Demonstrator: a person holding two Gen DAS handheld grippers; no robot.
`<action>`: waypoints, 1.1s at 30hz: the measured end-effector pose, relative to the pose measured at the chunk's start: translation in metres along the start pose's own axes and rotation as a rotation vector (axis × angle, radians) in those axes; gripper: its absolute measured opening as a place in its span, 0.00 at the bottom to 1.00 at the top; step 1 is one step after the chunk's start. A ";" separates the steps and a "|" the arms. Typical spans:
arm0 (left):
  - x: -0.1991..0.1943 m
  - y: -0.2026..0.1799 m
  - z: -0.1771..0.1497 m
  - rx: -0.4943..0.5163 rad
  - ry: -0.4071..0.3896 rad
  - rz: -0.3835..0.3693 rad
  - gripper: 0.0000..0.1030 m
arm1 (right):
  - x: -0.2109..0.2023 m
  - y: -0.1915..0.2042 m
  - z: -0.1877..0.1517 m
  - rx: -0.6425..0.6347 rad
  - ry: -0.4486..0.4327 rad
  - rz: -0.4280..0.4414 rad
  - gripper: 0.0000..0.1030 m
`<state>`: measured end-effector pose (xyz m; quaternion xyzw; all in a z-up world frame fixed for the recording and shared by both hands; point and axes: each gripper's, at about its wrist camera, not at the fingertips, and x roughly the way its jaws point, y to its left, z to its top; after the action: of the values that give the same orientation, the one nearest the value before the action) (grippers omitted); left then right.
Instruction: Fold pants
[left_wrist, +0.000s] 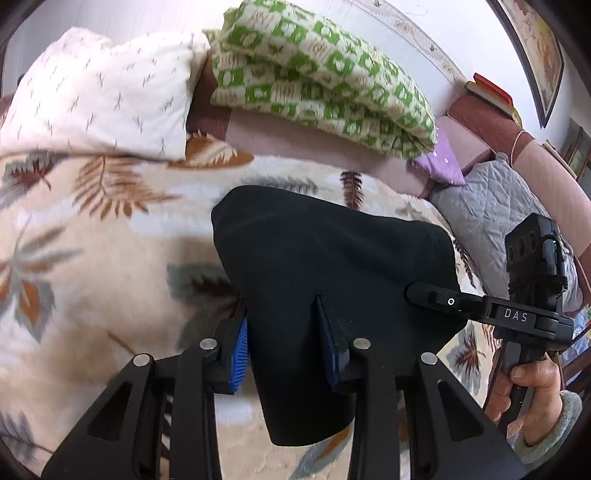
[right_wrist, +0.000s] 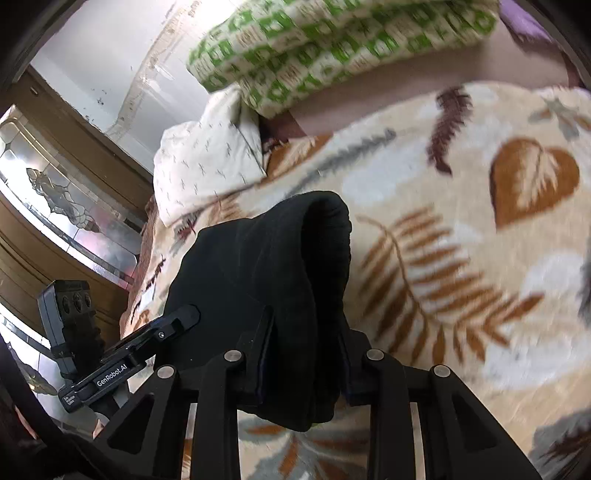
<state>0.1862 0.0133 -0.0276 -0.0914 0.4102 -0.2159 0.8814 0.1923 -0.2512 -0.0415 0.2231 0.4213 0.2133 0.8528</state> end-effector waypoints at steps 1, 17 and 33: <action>0.001 0.000 0.006 0.005 -0.001 0.007 0.30 | -0.002 0.003 0.006 -0.011 -0.006 -0.004 0.28; 0.092 0.032 0.016 0.015 0.070 0.094 0.37 | 0.086 -0.043 0.047 -0.010 0.052 -0.096 0.31; 0.016 -0.009 -0.001 0.152 -0.177 0.259 0.83 | 0.026 -0.027 0.034 -0.049 -0.082 -0.213 0.70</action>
<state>0.1916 -0.0015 -0.0364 0.0105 0.3220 -0.1221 0.9388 0.2389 -0.2653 -0.0542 0.1648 0.4020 0.1226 0.8923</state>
